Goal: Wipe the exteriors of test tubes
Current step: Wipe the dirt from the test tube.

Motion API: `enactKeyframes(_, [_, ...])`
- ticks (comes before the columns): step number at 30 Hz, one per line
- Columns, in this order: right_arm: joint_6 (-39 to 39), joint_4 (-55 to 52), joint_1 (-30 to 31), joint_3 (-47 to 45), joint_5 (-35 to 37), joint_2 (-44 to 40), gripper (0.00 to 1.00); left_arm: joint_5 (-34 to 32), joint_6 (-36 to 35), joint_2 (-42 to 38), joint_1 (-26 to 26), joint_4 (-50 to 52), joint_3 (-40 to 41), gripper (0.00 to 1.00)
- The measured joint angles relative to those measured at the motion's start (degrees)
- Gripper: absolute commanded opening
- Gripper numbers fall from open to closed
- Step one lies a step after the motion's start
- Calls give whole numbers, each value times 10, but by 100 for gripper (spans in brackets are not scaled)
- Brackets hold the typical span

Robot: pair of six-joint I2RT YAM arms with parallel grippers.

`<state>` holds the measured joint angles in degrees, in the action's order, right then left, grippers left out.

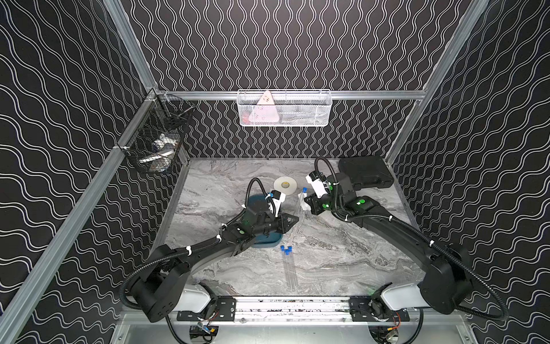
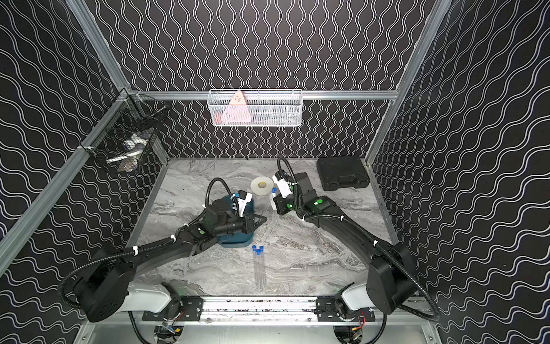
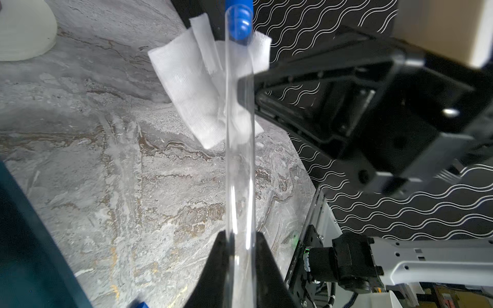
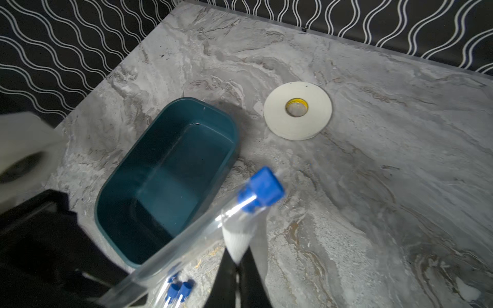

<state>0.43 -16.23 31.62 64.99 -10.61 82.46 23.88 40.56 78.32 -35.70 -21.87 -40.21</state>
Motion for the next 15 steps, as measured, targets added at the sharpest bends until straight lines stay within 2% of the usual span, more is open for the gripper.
enactKeyframes(4, [2, 0, 3, 10, -12, -7, 0, 0, 0, 0, 0, -7, 0, 11])
enactKeyframes(11, [20, 9, 75, -17, -49, -36, 0, 3, 0, 4, 1, -17, 1, 11])
enactKeyframes(15, [32, 10, 85, -28, -51, -31, 0, 6, 0, 8, 2, -17, 1, 11])
